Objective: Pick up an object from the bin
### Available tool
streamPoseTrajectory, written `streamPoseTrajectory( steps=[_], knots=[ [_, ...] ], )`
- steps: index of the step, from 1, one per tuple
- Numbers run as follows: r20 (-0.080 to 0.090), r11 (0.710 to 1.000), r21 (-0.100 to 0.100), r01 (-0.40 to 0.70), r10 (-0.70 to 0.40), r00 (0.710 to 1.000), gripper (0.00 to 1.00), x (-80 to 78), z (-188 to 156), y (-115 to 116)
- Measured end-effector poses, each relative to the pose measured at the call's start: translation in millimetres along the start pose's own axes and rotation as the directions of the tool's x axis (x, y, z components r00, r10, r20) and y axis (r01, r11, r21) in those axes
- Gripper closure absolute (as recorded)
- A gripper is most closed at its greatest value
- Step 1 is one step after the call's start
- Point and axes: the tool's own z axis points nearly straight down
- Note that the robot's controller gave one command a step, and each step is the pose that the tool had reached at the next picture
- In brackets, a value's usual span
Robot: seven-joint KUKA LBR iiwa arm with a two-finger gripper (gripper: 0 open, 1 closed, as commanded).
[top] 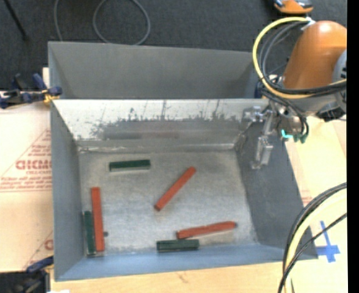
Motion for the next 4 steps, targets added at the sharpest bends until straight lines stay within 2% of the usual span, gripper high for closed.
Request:
streamPoseTrajectory(
  steps=[1,2,3,4],
  knots=[
    [0.003,0.954,-0.001,0.300,-0.300,0.954,0.00,-5.3,123.6,90.8],
    [0.007,0.889,0.000,0.457,-0.457,0.889,0.00,11.1,117.3,161.9],
    [0.007,0.890,0.002,0.456,-0.456,0.890,1.00,10.7,117.2,159.5],
    [0.012,0.853,0.009,0.522,-0.522,0.853,1.00,-4.5,53.6,124.6]
  ],
)
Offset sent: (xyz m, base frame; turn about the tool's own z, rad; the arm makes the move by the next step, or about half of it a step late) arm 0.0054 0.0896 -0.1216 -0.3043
